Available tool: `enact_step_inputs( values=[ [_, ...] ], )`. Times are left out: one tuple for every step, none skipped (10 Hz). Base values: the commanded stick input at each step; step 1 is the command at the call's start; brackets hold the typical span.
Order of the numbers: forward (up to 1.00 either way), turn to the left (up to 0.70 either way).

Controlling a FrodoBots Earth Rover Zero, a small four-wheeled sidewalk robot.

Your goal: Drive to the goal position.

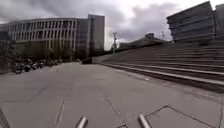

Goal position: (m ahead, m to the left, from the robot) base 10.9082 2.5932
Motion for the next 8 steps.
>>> enact_step_inputs(
  values=[
    [0.7,0.35],
    [0.7,0.35],
    [0.7,0.35],
    [0.7,0.35],
    [0.7,0.35],
    [0.7,0.35],
    [0.7,0.0],
    [0.7,0.0]
  ],
)
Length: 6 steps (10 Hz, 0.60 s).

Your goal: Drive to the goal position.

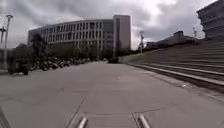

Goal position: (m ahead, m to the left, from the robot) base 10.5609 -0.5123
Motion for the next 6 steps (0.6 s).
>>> enact_step_inputs(
  values=[
    [0.7,0.0],
    [0.7,0.0],
    [0.7,0.0],
    [0.7,0.0],
    [0.7,0.0],
    [0.7,0.0]
  ],
)
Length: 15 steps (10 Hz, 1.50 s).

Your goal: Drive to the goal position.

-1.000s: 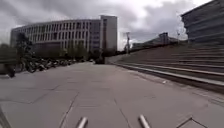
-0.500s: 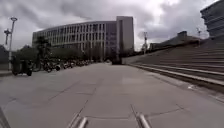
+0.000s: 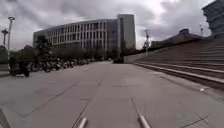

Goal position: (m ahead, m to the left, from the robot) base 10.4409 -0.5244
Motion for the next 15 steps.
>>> enact_step_inputs(
  values=[
    [0.7,0.0],
    [0.7,0.0],
    [0.7,0.0],
    [0.7,0.0],
    [0.7,0.0],
    [0.7,0.0],
    [0.7,0.0],
    [0.7,0.0],
    [0.7,0.0],
    [0.7,0.0],
    [0.7,0.0],
    [0.7,0.0],
    [0.7,0.0],
    [0.7,0.0],
    [0.7,0.0]
  ],
)
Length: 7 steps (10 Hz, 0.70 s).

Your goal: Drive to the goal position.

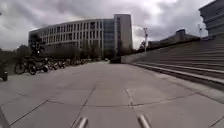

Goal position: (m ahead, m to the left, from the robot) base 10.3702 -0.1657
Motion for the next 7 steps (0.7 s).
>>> enact_step_inputs(
  values=[
    [0.7,0.0],
    [0.7,0.0],
    [0.7,0.0],
    [0.7,0.0],
    [0.7,0.0],
    [0.7,0.0],
    [0.7,0.0]
  ],
)
